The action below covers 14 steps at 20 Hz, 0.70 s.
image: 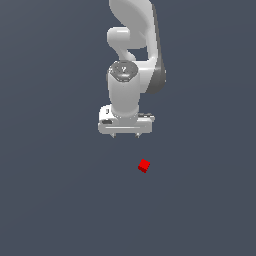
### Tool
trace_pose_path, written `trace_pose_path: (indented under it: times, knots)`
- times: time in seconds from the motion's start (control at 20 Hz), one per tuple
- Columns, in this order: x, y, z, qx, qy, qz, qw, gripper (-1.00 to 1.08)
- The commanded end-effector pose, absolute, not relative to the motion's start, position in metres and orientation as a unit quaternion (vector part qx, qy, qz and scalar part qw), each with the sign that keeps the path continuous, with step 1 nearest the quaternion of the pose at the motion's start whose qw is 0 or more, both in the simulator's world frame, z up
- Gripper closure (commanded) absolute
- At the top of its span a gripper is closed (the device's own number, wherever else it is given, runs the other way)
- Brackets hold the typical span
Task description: Pick up the red cube and move it to a goal position.
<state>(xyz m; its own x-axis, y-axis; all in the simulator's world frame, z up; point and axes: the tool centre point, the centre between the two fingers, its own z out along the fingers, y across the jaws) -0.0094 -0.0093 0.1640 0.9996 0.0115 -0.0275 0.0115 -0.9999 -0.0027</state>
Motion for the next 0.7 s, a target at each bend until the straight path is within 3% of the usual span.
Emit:
trace_pose_path:
  times: [0.0,0.65]
  knots:
    - [-0.009,-0.009,0.164,-1.000,-0.006,0.014,0.001,-0.92]
    - [-0.002,0.008,0.140,-0.999,0.038,0.011,0.001,-0.92]
